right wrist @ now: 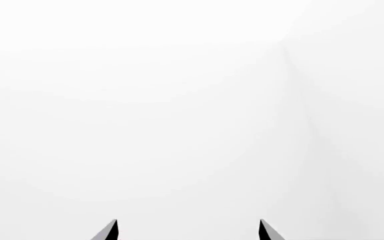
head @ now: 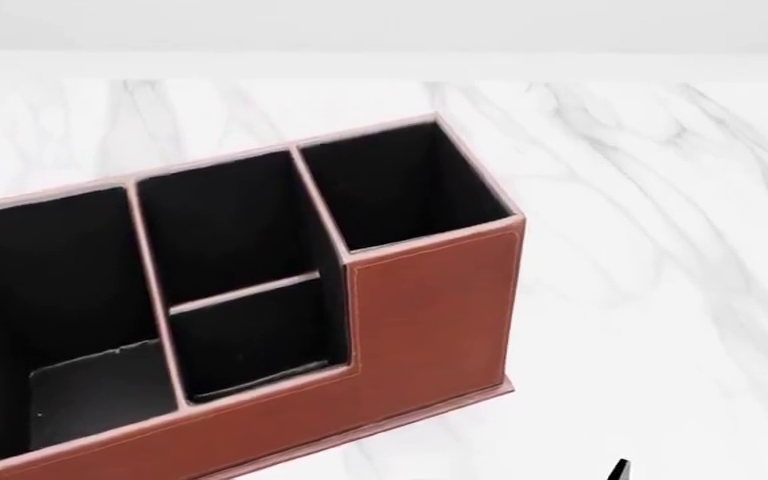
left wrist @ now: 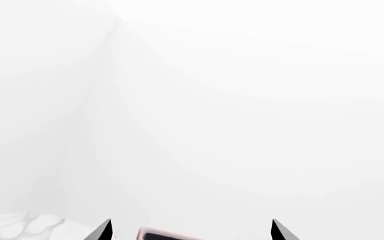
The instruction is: Pick up the book and place it in the back compartment of the caddy.
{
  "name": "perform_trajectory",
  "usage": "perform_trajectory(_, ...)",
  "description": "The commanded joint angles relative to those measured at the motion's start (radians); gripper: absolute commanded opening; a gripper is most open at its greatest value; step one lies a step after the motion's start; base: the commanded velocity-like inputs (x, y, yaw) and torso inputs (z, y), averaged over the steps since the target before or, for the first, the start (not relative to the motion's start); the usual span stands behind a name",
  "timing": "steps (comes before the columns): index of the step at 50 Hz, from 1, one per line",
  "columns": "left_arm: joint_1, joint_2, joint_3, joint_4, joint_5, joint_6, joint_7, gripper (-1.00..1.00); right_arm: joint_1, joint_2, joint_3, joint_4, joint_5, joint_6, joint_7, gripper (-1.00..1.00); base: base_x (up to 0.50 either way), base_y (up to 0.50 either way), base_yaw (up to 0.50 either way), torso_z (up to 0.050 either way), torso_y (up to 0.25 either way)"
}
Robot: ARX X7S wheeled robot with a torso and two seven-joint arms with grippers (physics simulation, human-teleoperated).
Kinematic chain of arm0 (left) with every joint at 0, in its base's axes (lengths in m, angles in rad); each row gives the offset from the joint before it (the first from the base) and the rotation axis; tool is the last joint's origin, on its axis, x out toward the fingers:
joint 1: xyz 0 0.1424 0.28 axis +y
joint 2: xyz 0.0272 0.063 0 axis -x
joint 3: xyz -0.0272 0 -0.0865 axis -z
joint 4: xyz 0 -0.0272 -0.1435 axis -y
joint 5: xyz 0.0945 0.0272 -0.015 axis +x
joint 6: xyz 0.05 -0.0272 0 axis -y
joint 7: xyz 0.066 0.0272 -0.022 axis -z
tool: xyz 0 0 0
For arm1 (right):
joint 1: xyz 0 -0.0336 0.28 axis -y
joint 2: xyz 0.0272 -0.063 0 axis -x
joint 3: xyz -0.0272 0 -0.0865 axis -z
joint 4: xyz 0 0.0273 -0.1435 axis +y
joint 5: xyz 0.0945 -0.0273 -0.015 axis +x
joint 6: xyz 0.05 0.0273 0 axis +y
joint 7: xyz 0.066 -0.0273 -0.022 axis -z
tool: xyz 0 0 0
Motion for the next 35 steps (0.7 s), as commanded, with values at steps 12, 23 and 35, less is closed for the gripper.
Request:
perform_trajectory(12, -0.002, -0.005, 0.005, -0.001, 0.001, 0.001, -0.007, 1.00, 0.003, 0.009, -0.010, 0.003, 0.002, 0.004, 0.006, 1.00, 0.14, 0.00, 0.00, 0.000, 0.000)
perform_trajectory(23, -0.004, -0.006, 0.006, -0.003, 0.002, 0.001, -0.011, 1.00, 0.006, 0.003, -0.005, 0.007, -0.020, 0.002, 0.021, 1.00, 0.09, 0.08, 0.00, 0.000, 0.000)
perform_trajectory(35, -0.010, -0.007, 0.010, -0.014, 0.002, 0.006, -0.012, 1.00, 0.006, 0.006, -0.010, 0.018, -0.024, -0.021, 0.023, 1.00, 0.01, 0.02, 0.00, 0.000, 0.000)
